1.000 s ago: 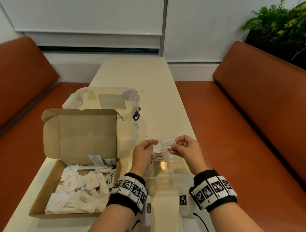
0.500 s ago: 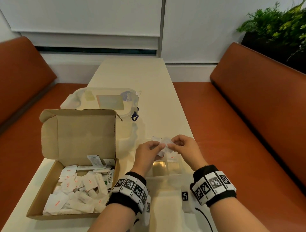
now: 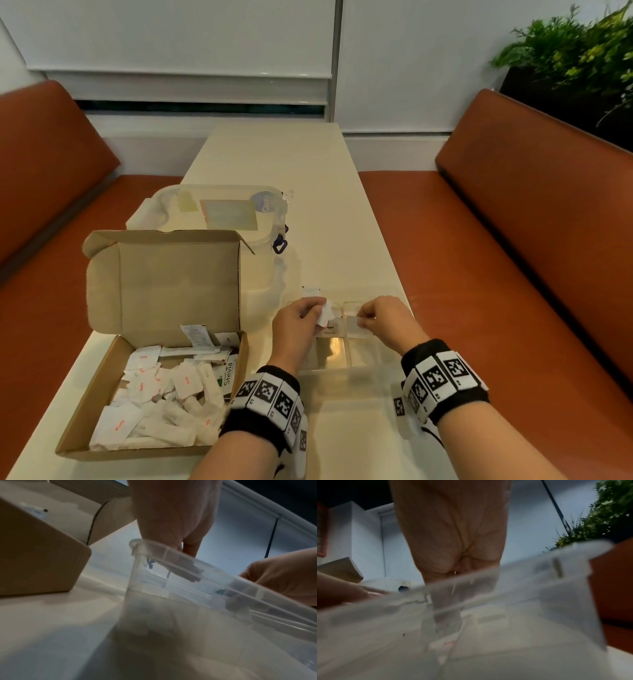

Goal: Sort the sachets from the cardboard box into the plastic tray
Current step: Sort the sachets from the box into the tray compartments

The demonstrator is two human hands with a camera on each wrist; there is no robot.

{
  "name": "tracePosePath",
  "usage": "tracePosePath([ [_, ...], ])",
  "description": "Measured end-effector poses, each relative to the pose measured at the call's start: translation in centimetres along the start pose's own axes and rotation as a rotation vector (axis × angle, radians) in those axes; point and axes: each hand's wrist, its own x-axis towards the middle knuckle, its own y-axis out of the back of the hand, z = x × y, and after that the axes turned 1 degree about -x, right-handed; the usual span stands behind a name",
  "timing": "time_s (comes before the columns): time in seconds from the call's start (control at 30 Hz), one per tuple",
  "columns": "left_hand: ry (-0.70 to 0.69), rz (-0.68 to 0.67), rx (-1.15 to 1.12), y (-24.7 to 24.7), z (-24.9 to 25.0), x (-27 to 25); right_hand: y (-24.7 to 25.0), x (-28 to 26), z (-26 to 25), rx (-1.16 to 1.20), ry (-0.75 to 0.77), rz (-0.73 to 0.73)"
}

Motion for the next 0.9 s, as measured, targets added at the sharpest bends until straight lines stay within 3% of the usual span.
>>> tracePosePath([
  [0.33, -0.010, -0.012, -0.029, 0.2, -0.3, 0.1, -1.5, 0.2, 0.3, -0.175, 0.062, 0.019],
  [0.47, 0.004, -0.014, -0.046, 0.2, -0.4, 0.1, -1.8, -0.2, 0.5, -0.161, 0.098, 0.092],
  [0.9, 0.018, -0.022, -0.078, 0.2, -0.4, 0.1, -2.5, -0.6, 0.7, -0.216, 0.117, 0.096],
])
